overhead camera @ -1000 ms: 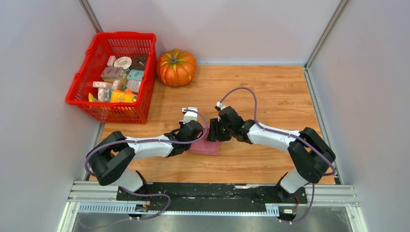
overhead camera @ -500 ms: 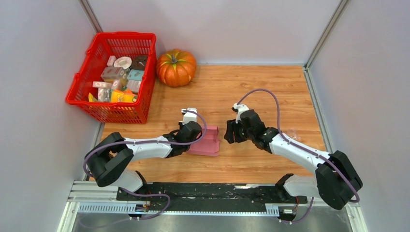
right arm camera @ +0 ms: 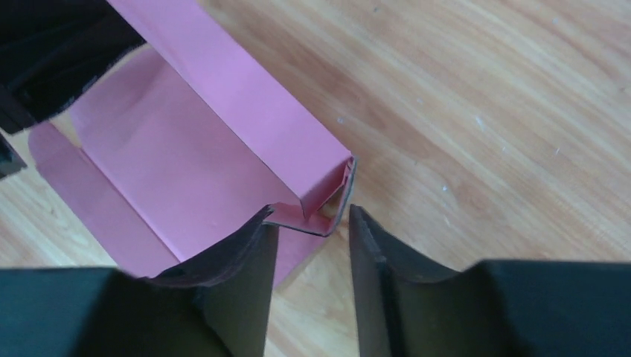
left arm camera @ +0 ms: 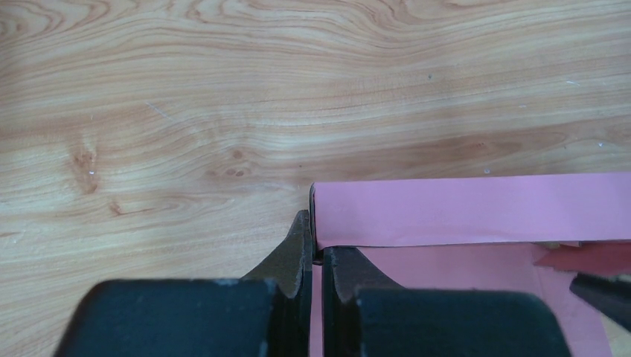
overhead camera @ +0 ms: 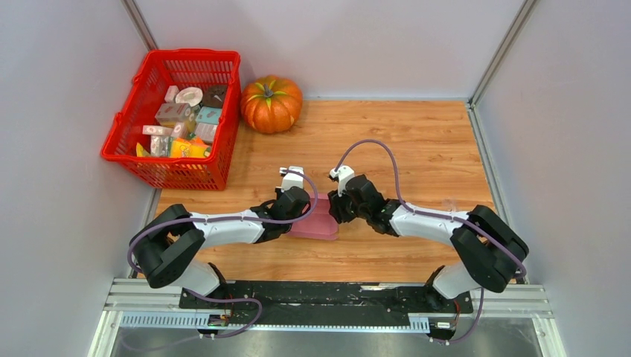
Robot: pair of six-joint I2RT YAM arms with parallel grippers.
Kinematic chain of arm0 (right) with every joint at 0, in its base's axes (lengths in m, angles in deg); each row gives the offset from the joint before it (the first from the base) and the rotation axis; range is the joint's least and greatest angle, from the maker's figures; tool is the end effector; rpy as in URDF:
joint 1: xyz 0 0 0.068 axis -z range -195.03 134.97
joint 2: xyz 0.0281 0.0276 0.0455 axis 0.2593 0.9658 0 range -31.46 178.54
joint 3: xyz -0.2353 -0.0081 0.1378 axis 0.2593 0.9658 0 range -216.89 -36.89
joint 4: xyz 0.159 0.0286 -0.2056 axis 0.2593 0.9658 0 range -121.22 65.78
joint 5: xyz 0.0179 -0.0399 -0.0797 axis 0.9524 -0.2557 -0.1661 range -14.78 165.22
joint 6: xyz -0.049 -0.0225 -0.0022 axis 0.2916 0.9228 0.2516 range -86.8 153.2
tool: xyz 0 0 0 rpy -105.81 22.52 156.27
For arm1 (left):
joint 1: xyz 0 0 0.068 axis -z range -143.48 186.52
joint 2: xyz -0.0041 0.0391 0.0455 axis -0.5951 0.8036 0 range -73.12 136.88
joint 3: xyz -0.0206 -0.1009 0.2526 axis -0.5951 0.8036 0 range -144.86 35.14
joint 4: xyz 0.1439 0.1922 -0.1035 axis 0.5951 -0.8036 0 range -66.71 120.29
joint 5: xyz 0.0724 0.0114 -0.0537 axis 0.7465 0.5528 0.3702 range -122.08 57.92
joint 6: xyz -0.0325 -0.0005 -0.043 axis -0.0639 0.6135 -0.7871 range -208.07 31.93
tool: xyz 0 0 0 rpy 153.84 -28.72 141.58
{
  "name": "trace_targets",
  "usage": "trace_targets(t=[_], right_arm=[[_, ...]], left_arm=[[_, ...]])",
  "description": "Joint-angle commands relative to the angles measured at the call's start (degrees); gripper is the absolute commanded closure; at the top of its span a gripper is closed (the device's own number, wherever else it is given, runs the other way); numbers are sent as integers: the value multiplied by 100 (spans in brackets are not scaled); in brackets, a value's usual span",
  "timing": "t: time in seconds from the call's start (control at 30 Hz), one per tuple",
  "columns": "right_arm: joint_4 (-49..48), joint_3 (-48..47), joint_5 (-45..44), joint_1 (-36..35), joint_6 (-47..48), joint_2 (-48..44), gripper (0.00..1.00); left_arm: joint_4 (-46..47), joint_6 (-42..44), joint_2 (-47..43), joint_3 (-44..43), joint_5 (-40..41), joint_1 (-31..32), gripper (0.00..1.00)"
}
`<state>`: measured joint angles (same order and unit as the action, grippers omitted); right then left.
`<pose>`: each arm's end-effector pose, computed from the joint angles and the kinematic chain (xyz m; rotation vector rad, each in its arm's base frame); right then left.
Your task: Fold the paper box
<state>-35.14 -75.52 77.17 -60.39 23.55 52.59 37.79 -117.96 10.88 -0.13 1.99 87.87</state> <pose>0.2025 0.2068 0.1710 -0.7389 2.2343 0.5252 0.1885 -0.2038 0.1633 0.1059 2.1486 -0.1335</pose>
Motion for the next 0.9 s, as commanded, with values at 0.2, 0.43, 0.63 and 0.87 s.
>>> trace_targets(t=[0.2,0.43,0.63,0.87], right_arm=[[-1409,-127,-1434,-394,-72,217,80],[-1770,-144,-2172,-737,-151,472,79],[-1664,-408,-3269,-921,-432,805,89],[-1193,-1005,-5536,-1702,-1740,1665,100]], left_arm=[[-118,89,-209,2,-49,41,100],[-162,53,-227,2,-67,41,100],[-206,27,-262,-15,-67,41,100],[-162,-333,-315,46,47,41,100]])
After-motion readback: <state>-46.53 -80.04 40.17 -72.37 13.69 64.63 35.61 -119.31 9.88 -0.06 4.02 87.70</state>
